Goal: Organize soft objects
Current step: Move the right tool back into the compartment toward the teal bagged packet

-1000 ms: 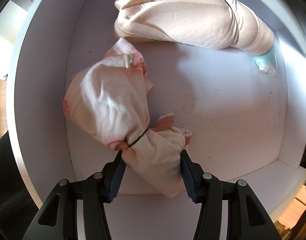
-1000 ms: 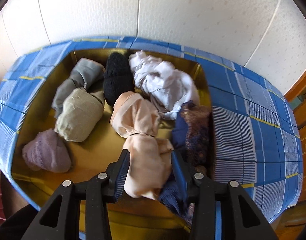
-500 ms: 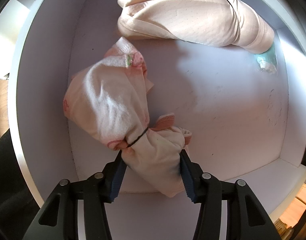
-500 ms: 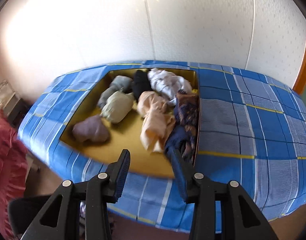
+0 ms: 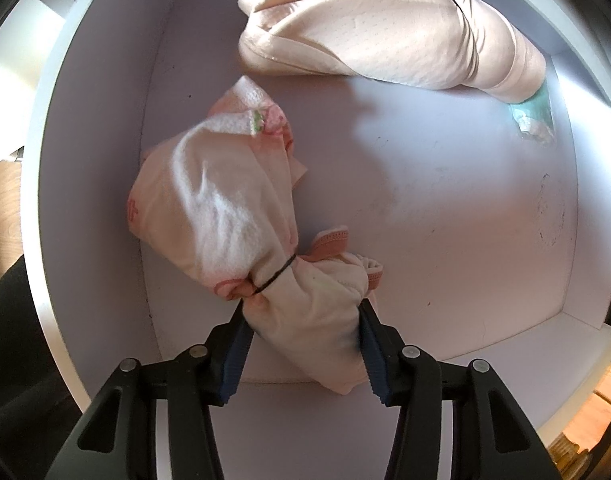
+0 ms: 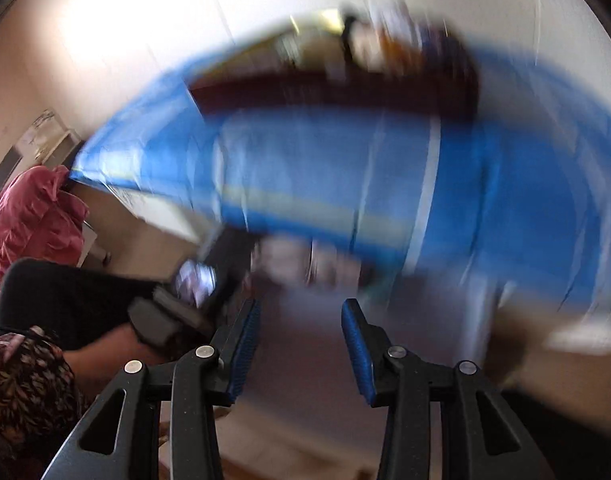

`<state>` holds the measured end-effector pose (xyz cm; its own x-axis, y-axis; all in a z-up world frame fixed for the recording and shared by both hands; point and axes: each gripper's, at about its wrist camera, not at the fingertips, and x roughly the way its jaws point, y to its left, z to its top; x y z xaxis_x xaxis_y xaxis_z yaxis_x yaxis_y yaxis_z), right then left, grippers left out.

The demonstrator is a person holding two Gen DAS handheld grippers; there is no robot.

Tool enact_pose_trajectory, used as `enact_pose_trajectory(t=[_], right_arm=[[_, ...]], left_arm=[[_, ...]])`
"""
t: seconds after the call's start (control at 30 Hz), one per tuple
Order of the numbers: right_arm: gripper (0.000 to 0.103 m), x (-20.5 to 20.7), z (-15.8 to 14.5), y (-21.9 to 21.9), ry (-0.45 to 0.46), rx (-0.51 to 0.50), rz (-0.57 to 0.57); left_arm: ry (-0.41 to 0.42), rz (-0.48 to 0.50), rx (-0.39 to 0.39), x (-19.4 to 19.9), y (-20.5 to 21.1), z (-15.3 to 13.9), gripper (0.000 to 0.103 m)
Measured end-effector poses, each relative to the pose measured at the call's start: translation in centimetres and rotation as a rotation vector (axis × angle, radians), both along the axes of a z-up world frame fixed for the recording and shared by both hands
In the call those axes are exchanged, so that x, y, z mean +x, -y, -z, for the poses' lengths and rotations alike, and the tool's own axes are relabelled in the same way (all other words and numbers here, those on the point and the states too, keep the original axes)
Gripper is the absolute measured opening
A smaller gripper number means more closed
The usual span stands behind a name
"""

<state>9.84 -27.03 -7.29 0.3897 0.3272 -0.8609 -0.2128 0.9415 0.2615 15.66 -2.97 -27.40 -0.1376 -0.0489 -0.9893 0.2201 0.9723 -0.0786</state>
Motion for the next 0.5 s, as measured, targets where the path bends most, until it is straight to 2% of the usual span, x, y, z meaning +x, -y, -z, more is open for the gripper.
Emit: enact_pose_trajectory(t=[0.13, 0.23, 0.33, 0.5], right_arm=[[0.041, 0.2, 6.4, 0.5, -0.193, 0.029, 0.120], [0.041, 1.1, 10.4, 1.6, -0.285, 0.027, 0.231], [0.040, 2.3, 12.7, 2.1, -0.279, -0.046, 0.260], [0.038, 5.2, 14.5, 1.6, -0.213, -0.169, 0.197]], left_arm=[[0.012, -0.006, 0.002, -0.1, -0.3, -0.3, 0.050], [0.013, -0.012, 0.000, -0.1, -0.4, -0.3, 0.050], [0.013, -0.011, -0.001, -0.1, -0.4, -0.3, 0.050], [0.015, -0.014, -0.004, -0.2, -0.4, -0.3, 0.050]])
